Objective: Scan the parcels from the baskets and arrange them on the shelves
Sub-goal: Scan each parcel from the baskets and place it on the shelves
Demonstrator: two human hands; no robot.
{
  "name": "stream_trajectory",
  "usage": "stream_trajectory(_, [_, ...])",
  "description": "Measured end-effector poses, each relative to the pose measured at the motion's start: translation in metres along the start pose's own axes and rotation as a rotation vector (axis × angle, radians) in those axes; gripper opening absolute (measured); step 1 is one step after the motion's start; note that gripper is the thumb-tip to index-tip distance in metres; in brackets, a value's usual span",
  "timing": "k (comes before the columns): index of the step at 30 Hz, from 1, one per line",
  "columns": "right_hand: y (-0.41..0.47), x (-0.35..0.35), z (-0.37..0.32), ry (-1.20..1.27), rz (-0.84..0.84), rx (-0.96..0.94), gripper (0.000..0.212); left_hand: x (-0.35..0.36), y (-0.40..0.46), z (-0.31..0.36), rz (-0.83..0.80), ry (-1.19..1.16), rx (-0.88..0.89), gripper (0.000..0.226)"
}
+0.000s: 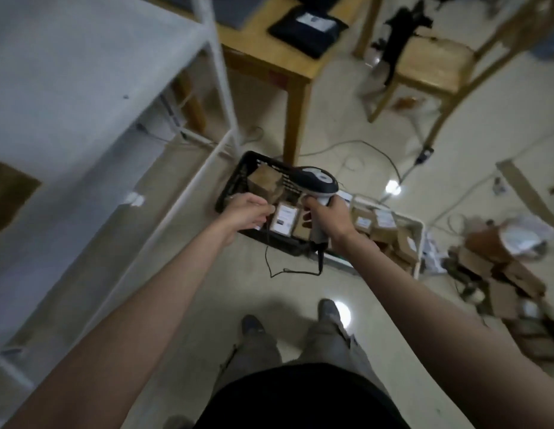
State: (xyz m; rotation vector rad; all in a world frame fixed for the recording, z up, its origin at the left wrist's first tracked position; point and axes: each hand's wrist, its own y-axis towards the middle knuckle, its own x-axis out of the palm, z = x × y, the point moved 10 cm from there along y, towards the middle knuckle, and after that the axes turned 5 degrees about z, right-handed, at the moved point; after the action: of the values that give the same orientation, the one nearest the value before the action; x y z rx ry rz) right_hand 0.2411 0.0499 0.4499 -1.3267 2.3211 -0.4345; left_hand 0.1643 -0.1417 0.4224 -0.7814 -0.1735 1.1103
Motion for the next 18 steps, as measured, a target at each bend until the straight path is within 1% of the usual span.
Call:
stream_trajectory(2, [0.000,-0.052,0.025,0.022,0.045,0.029,0.007,0.055,0.002,0.003,-0.039,0.049,-0.002,0.028])
stream_trajectory(3, [0.000,-0.078,0.038,0.034,0.067,0.039,0.005,0.085,0.002,0.003,-0.058,0.073,-0.008,0.028])
stream_trajectory(6, [0.004,-0.157,0.081,0.054,0.127,0.087,0.010,0.174,0.000,0.000,-0.139,0.142,-0.030,0.025])
stream_trajectory(10, [0.013,-0.257,0.139,0.068,0.169,0.179,0.001,0.286,-0.011,-0.002,-0.213,0.200,-0.081,0.033])
stream_trajectory(11, [0.015,-0.282,0.152,0.072,0.183,0.199,0.004,0.311,-0.014,-0.002,-0.217,0.207,-0.094,0.034])
stream_trajectory(13, [0.019,-0.326,0.172,0.088,0.215,0.229,0.009,0.354,-0.017,-0.001,-0.229,0.215,-0.110,0.034])
stream_trajectory(18, [0.038,-0.399,0.199,0.110,0.256,0.272,0.005,0.426,-0.007,0.002,-0.257,0.219,-0.143,0.033])
